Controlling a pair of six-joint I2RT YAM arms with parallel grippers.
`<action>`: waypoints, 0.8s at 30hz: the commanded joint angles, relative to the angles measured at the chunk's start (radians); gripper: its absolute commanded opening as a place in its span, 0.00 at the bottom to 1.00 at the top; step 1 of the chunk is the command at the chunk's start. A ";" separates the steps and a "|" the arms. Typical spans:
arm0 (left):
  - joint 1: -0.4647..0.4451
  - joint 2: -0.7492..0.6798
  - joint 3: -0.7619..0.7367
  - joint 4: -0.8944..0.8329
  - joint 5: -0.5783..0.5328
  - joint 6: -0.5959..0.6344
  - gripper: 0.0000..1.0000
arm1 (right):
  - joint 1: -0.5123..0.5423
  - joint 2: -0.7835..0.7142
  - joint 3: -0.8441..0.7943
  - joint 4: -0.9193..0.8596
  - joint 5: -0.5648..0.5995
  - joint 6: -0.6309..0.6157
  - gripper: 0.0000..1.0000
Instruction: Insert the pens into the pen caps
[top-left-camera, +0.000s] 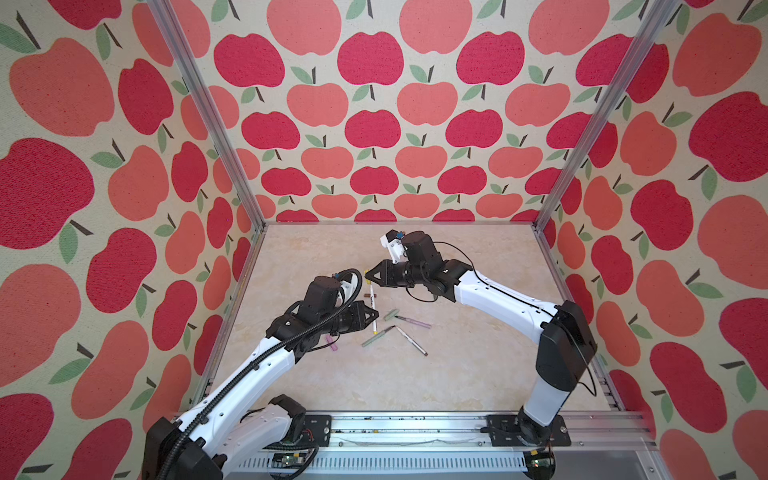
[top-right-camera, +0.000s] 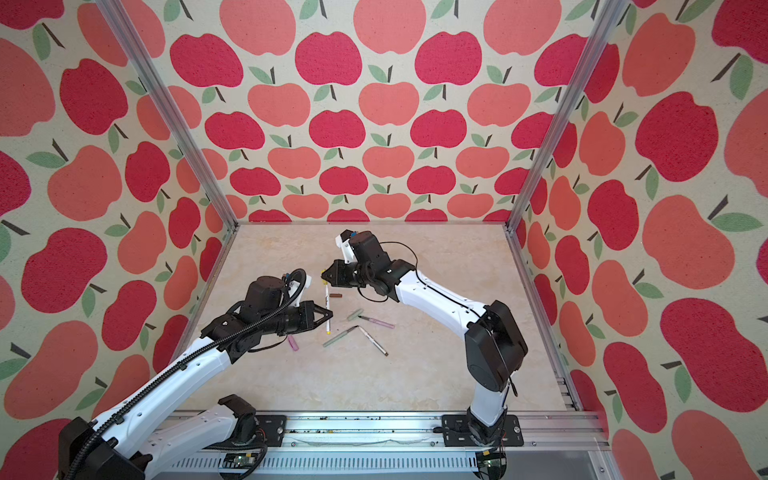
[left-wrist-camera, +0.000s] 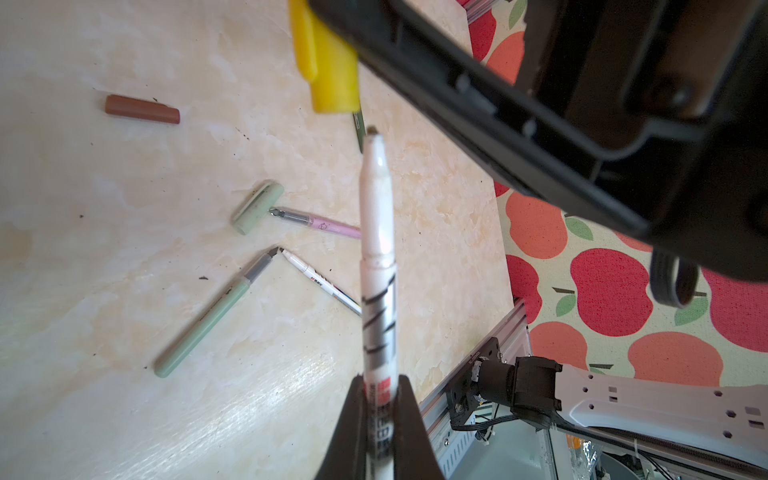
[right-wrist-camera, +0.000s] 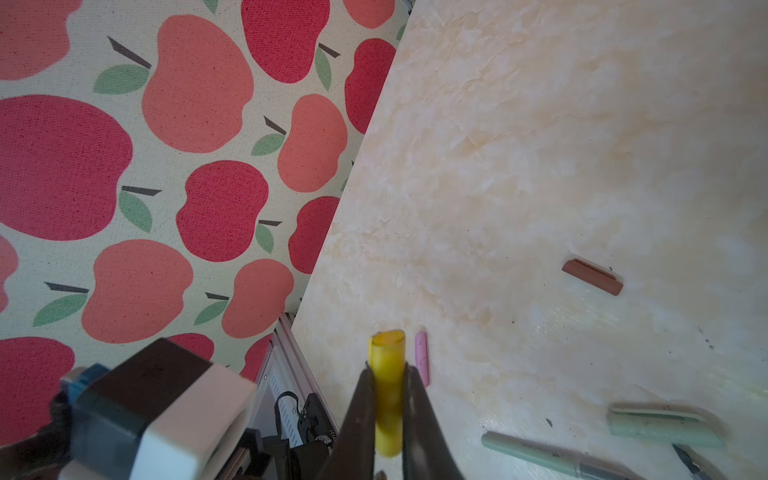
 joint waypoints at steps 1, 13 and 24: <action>-0.005 -0.017 -0.010 0.028 -0.001 -0.002 0.00 | -0.008 -0.034 0.034 -0.018 0.013 -0.026 0.03; -0.008 -0.022 -0.011 0.024 -0.006 -0.002 0.00 | -0.014 -0.061 0.015 -0.035 0.031 -0.043 0.03; -0.008 -0.021 -0.008 0.024 -0.009 -0.002 0.00 | -0.008 -0.080 -0.033 -0.029 0.029 -0.036 0.03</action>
